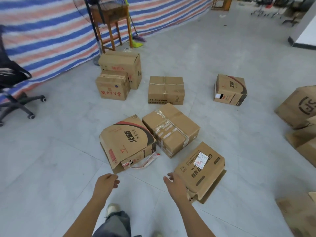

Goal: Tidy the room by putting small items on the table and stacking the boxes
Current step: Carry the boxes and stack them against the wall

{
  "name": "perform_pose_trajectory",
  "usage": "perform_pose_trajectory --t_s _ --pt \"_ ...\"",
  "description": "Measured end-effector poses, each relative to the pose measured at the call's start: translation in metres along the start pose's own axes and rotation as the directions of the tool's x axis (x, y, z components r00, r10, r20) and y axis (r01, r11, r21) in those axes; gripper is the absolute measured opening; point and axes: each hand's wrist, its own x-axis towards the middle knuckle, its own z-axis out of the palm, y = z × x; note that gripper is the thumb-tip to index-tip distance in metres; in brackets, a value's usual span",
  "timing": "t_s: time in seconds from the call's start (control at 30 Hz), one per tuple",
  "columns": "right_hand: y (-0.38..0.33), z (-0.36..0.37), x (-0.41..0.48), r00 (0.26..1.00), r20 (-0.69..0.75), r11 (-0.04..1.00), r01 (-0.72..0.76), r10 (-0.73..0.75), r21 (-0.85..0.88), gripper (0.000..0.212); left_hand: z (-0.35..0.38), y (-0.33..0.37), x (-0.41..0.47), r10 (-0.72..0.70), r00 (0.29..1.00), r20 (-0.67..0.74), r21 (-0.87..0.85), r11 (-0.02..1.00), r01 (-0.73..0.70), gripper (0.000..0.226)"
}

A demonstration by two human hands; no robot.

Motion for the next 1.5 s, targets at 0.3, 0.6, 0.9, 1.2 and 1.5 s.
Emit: perform_pose_trajectory --t_s 0.3,0.6,0.9,1.2,1.5 --pt "-0.106 0.076 0.055 0.989 0.104 0.975 0.123 -0.105 -0.186 0.036 -0.082 0.030 0.088 -0.032 0.997 -0.069 -0.160 0.987 0.021 0.019" --pt "-0.191 0.152 0.100 0.990 0.101 0.966 0.122 -0.101 -0.229 0.013 -0.156 0.042 0.172 -0.094 0.994 -0.057 -0.253 0.964 0.077 0.017" --pt "-0.195 0.132 0.152 0.997 0.031 0.988 -0.070 0.075 -0.137 0.031 -0.128 0.081 0.232 -0.111 0.992 0.056 -0.177 0.977 0.120 0.017" --pt "-0.193 0.070 0.262 0.992 0.004 0.991 -0.125 0.125 -0.042 0.024 -0.030 0.159 0.290 -0.155 0.983 0.094 -0.047 0.986 0.160 0.017" --pt "-0.158 -0.092 0.374 0.957 -0.094 0.962 -0.269 0.273 0.047 0.037 0.152 0.277 0.332 -0.081 0.963 0.259 0.156 0.987 0.041 0.020"
